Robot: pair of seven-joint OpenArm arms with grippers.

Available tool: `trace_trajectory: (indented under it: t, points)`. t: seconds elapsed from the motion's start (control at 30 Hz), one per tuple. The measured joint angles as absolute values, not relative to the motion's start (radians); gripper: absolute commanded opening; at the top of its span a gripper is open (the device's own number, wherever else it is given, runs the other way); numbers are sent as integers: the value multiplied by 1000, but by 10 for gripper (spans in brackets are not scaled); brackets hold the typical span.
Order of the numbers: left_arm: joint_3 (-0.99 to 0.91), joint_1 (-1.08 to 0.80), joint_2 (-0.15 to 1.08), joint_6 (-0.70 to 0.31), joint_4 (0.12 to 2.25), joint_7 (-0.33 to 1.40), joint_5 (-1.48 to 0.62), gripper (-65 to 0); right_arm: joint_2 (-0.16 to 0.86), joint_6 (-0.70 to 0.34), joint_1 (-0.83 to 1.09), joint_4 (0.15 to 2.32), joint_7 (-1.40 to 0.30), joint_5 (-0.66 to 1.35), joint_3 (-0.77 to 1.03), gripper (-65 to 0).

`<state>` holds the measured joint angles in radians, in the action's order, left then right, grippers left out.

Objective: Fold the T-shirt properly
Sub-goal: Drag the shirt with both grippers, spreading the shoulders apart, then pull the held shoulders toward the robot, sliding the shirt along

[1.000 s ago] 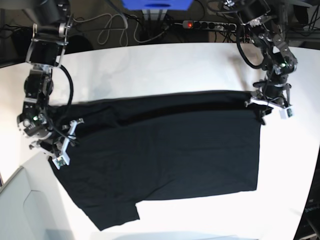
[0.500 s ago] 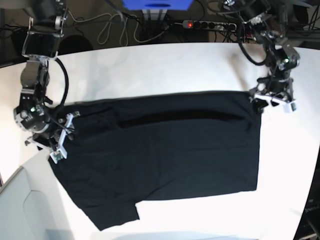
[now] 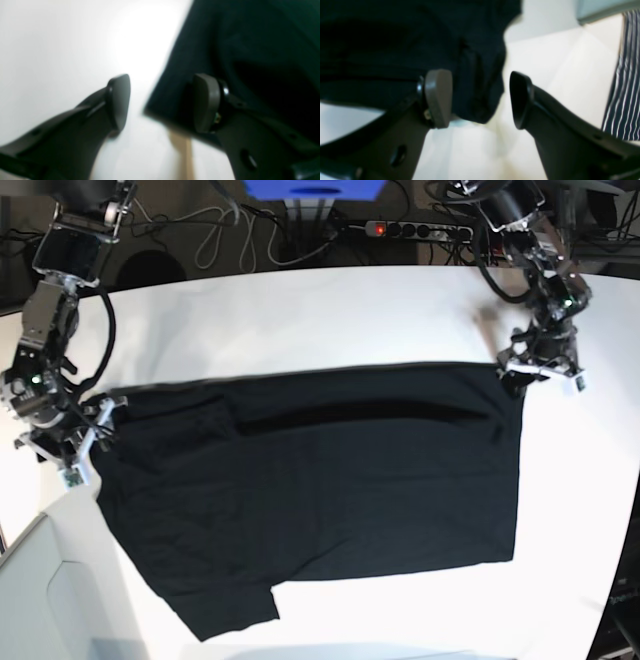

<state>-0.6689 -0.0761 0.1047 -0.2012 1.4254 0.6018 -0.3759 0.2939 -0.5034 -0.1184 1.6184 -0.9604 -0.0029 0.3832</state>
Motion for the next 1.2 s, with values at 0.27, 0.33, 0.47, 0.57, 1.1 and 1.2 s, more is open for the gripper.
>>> trace_trajectory:
  t: [0.27, 0.33, 0.47, 0.57, 1.1, 1.2]
  points:
    - [-670, -67, 103, -214, 1384, 575, -389, -388, 327, -504, -121, 1435, -871, -10, 424, -299]
    - [-670, -66, 104, -214, 1371, 569, -390, -518, 327, -504, -121, 1381, -861, 2, 419, -299]
    - [-672, -66, 105, -214, 1353, 567, -402, -650, 333, -504, -112, 1343, -857, -6, 424, -299]
    - [-672, -66, 105, -214, 1352, 568, -402, -650, 332, -503, -102, 1394, -856, -3, 424, -299]
    - [-671, -66, 107, -219, 1349, 568, -405, -650, 281, -504, 32, 1529, -832, -2, 417, -299]
    - [-671, -66, 110, -218, 1349, 572, -404, -650, 286, -504, -2, 1430, -783, 1, 419, -299]
